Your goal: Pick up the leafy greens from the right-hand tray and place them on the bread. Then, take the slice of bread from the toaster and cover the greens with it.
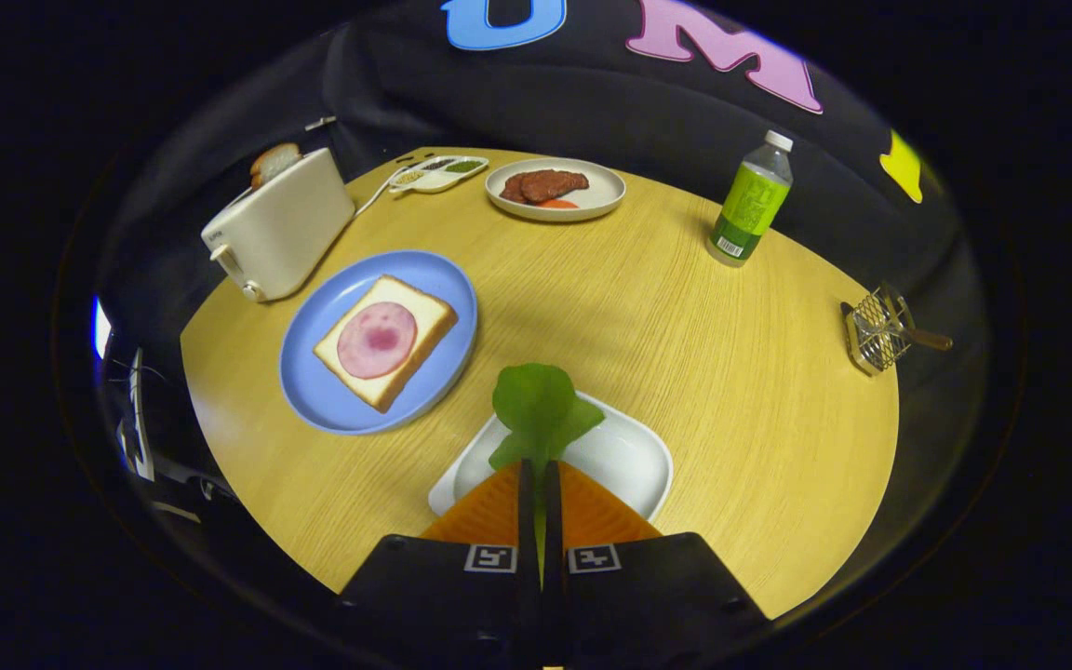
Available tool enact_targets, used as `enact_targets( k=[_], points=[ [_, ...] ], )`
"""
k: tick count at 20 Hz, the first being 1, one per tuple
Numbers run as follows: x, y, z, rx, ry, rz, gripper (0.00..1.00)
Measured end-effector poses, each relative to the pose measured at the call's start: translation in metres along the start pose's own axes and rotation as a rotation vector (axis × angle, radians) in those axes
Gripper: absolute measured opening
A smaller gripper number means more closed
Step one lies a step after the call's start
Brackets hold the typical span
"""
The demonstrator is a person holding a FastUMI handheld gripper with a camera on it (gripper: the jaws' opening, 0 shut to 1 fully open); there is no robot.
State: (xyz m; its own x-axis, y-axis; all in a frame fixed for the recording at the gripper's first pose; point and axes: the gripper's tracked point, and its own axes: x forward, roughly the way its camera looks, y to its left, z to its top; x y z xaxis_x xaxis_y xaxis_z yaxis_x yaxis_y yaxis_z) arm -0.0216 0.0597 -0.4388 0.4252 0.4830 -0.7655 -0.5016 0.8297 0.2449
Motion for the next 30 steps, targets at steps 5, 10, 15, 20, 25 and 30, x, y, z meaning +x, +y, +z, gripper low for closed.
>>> enact_targets(
  k=[5,10,15,20,25,30],
  points=[
    [-0.025,0.033,0.046,-0.01,-0.084,0.061,0.05],
    [-0.013,0.092,0.089,-0.058,-0.109,0.139,0.06],
    [0.009,0.135,0.108,-0.101,-0.09,0.175,0.05],
    [0.024,0.142,0.114,-0.111,-0.079,0.148,0.05],
    [0.034,0.137,0.119,-0.089,-0.094,0.107,0.7],
    [0.027,0.136,0.121,-0.112,-0.114,0.098,0.72]
  ],
)
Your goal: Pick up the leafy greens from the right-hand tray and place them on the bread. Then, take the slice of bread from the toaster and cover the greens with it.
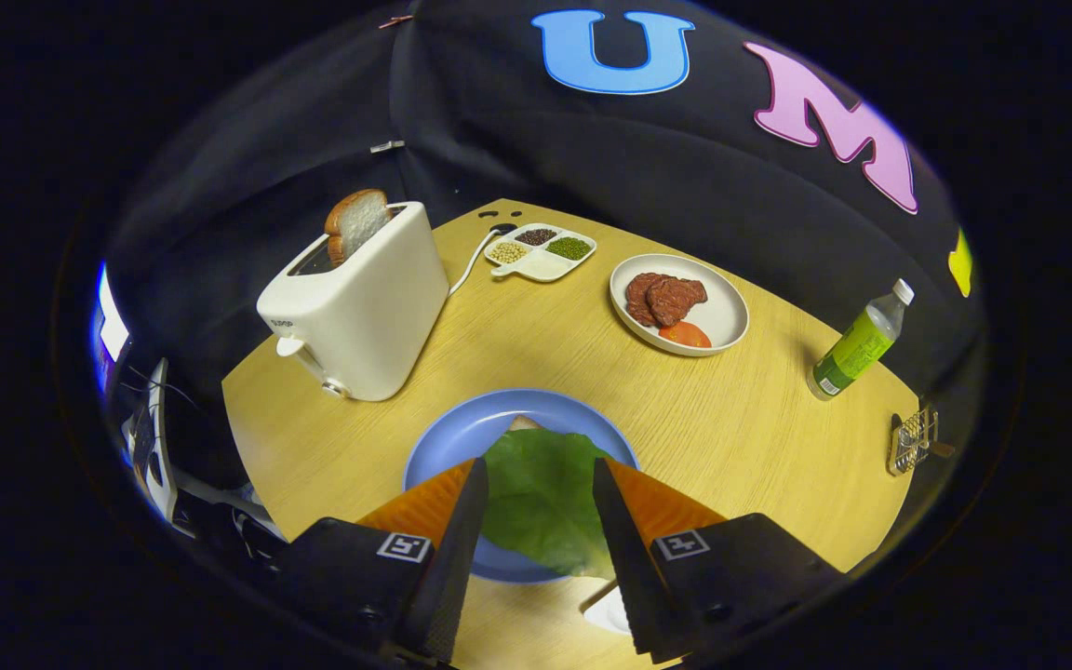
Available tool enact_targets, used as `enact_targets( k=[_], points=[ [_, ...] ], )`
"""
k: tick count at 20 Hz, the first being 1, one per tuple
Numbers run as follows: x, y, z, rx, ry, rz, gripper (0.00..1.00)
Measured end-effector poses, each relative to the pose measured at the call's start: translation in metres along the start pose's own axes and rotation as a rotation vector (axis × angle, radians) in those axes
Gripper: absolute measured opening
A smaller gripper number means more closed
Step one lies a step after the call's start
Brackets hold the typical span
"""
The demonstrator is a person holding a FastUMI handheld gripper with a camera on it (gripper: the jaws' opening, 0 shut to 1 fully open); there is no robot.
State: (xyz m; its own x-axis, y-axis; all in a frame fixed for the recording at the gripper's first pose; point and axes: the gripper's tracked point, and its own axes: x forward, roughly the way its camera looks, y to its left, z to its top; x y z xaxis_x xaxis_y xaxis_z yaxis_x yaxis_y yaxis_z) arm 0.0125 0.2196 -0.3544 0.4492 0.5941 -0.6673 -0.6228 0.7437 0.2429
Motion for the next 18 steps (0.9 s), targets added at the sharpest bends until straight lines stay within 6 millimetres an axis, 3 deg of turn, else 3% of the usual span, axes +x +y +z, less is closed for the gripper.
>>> enact_targets(
  k=[9,18],
  points=[
    [-0.026,0.003,0.024,0.024,-0.102,-0.001,0.72],
    [-0.053,0.054,0.11,0.016,-0.289,0.084,0.73]
  ],
)
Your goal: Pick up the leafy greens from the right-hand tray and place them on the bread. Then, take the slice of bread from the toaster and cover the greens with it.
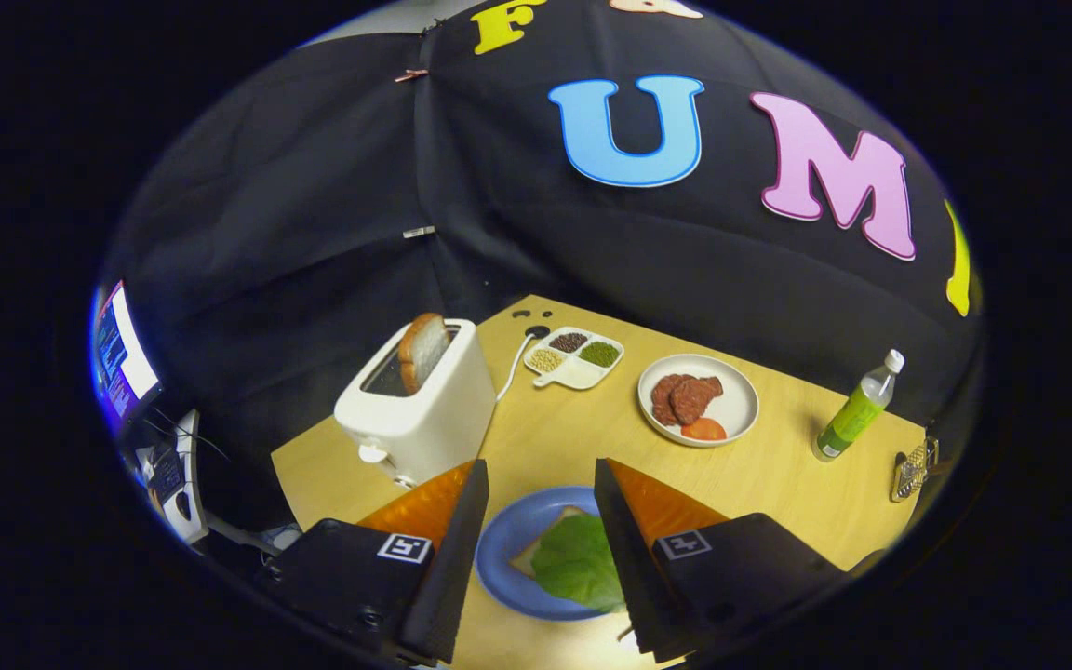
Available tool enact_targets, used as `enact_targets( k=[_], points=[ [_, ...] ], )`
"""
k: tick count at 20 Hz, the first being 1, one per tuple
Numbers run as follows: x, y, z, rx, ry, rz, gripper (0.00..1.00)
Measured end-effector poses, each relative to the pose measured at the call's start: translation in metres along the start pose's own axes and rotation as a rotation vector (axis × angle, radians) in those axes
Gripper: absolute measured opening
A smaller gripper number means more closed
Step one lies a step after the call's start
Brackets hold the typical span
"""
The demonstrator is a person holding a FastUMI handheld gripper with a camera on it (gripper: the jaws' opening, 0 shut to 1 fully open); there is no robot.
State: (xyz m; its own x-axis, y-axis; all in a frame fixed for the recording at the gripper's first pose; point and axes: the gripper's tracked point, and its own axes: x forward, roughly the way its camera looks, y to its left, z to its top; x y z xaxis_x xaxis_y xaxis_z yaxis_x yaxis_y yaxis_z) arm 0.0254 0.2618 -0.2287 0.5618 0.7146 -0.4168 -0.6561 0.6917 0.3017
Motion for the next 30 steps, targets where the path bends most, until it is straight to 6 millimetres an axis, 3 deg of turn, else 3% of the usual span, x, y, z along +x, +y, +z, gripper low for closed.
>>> enact_targets(
  k=[6,9,12,15,20,30],
  points=[
    [0.02,0.052,0.052,-0.031,-0.074,0.057,0.75],
    [0.032,0.074,0.069,-0.019,-0.096,0.077,0.77],
    [0.046,0.087,0.077,-0.021,-0.1,0.083,0.86],
    [0.066,0.095,0.079,-0.021,-0.069,0.078,0.93],
    [0.102,0.104,0.064,-0.018,0.014,0.047,0.93],
    [0.177,0.124,0.057,-0.032,0.132,-0.029,0.93]
  ],
)
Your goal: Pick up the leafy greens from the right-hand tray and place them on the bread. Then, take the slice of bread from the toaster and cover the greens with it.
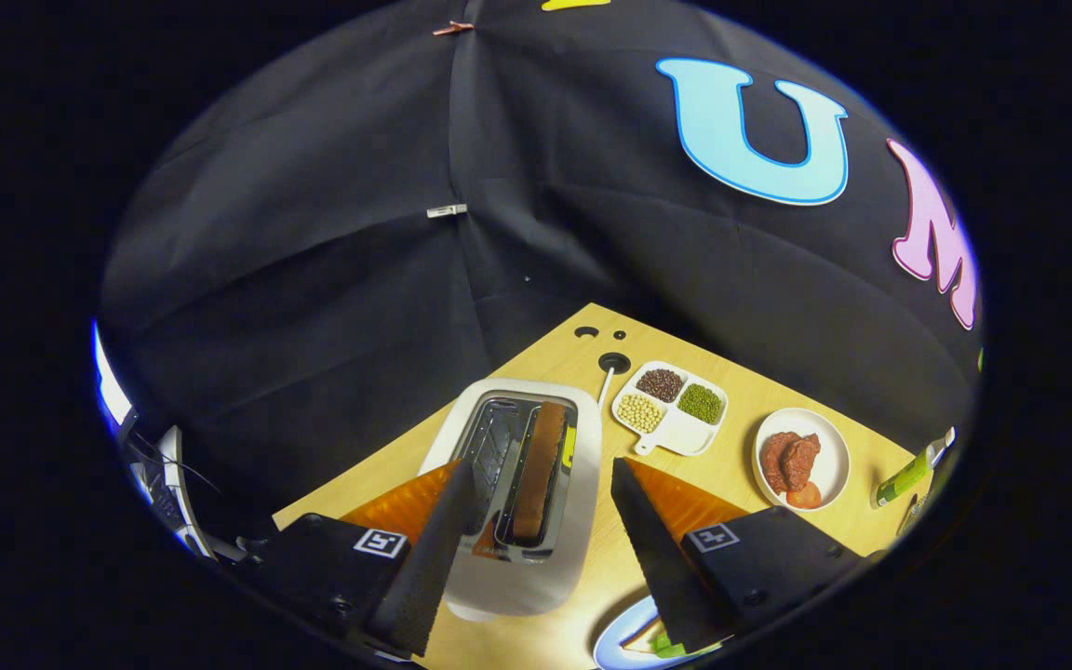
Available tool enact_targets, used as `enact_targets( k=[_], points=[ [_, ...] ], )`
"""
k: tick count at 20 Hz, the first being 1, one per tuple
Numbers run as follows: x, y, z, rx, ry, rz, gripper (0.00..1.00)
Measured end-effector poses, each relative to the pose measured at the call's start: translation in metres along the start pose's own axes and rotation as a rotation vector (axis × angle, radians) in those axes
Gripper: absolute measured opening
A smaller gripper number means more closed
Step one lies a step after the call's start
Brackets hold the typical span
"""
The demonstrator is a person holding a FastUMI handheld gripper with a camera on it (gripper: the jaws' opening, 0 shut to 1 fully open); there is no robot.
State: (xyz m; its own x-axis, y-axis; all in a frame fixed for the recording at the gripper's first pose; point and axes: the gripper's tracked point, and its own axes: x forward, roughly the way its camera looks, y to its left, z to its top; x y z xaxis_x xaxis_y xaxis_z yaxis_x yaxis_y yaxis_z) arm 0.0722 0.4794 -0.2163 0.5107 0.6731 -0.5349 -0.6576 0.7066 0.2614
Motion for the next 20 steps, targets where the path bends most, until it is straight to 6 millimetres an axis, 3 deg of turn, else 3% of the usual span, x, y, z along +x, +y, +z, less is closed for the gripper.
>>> enact_targets(
  k=[1,4,7,10,16,20],
  points=[
    [0.007,-0.001,-0.004,0.009,0.019,-0.013,0.93],
    [0.025,0.003,-0.004,0.038,0.054,-0.012,0.74],
    [0.033,0.003,0.001,0.026,0.076,-0.019,0.71],
    [0.037,-0.001,-0.005,-0.001,0.101,-0.049,0.21],
    [0.029,0.0,0.002,0.023,0.101,-0.038,0.13],
    [0.009,-0.001,0.02,0.041,0.049,-0.02,0.13]
  ],
)
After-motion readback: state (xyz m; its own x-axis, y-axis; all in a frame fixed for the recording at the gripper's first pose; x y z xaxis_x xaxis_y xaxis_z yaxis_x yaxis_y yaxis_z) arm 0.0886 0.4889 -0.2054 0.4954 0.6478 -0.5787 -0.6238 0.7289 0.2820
